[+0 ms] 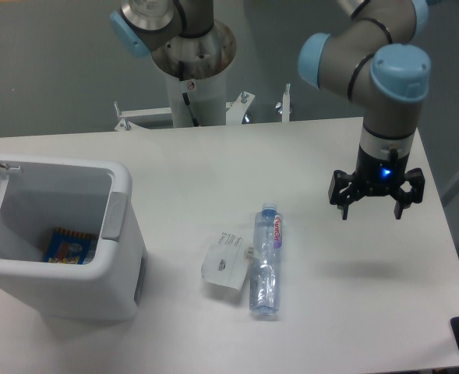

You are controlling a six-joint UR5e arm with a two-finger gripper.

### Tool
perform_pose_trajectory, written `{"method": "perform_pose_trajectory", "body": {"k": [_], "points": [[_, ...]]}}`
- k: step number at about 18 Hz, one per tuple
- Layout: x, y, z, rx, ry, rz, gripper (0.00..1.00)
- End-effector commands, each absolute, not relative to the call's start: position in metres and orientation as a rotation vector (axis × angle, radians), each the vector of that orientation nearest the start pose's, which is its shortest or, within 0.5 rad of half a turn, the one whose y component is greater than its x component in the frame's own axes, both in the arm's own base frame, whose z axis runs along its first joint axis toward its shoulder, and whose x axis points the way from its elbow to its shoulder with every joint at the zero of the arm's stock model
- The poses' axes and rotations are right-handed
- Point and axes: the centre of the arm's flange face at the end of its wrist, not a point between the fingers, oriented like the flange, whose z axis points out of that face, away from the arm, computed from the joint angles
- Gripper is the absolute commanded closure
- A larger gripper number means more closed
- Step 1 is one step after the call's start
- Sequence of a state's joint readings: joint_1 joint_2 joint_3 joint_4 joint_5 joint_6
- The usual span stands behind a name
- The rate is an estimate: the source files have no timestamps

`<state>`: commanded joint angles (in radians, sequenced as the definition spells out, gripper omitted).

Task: Open the trash can

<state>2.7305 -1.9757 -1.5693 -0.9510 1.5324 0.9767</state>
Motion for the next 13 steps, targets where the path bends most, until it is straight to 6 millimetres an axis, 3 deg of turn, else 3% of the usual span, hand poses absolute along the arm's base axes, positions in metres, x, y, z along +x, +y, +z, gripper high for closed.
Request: {"method": "perform_pose_trajectory", "body": {"k": [3,13], "points": [[-0.531,0.404,0.315,-3.033,-0.044,0.275,0.0],[-0.525,0.413,0.307,-3.097,-0.005,0.312,0.0]]}}
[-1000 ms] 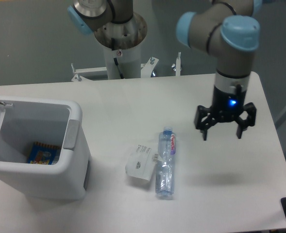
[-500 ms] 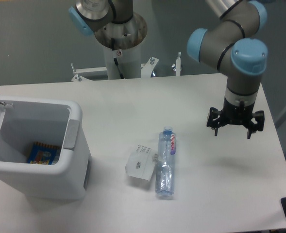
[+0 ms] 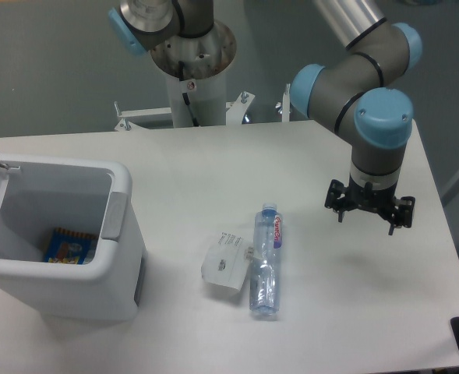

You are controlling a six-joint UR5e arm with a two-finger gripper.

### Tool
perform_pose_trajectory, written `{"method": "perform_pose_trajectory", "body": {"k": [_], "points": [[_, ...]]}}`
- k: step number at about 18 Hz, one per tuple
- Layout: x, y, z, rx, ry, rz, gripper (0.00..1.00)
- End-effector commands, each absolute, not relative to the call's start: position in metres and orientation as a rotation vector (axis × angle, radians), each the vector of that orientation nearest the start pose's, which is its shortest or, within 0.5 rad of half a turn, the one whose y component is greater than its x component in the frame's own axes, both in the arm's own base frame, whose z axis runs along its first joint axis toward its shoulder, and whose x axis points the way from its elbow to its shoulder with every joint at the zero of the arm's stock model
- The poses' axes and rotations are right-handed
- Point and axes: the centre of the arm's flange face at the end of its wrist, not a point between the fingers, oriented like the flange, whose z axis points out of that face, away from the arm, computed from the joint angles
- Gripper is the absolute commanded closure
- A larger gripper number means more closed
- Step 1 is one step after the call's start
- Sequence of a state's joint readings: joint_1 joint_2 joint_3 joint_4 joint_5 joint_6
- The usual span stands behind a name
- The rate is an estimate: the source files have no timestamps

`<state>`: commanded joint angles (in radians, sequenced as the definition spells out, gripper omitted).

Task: Open the trash can

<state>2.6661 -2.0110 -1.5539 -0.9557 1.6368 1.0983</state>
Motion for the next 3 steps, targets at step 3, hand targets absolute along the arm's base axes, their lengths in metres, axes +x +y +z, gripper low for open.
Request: {"method": "perform_pose_trajectory", "body": {"k": [3], "points": [[-0.525,0.4137,0.3045,-3.101,-0.008,0.31,0.0]]}}
